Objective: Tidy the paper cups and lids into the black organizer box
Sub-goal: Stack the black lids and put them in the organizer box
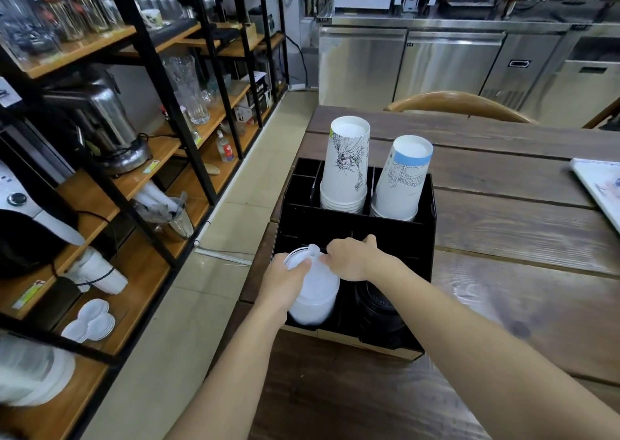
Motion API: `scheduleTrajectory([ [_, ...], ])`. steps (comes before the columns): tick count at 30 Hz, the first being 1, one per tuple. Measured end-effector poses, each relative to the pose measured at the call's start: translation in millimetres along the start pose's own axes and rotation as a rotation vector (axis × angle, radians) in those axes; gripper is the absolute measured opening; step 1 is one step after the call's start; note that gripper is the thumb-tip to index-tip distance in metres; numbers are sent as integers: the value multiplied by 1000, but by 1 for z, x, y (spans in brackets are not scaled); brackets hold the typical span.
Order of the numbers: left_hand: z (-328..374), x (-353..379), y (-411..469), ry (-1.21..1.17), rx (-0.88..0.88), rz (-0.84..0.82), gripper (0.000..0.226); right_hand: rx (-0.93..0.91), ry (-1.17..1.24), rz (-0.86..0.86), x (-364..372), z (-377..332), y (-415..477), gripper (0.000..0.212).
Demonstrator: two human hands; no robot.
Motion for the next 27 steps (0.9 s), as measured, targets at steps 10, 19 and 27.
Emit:
scheduleTrajectory([
  [10,1,-8,3,36,72,20,16,-42,-20,17,-3,-1,1,40],
  [19,7,-13,8,68,125,103,8,-88,-86,154,-12,-6,-1,39],
  [27,7,-11,15,139,118,96,24,-77,-130,213,-10,-7,-1,35],
])
Point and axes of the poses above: each hand's wrist, its own y-axis towards the middle knuckle, its own x-axis out of the palm, z = x × y, the point moved 8 cm from there along y, towards the middle knuckle, and after that the axes turned 1 degree about -x, right-handed, at the moved point
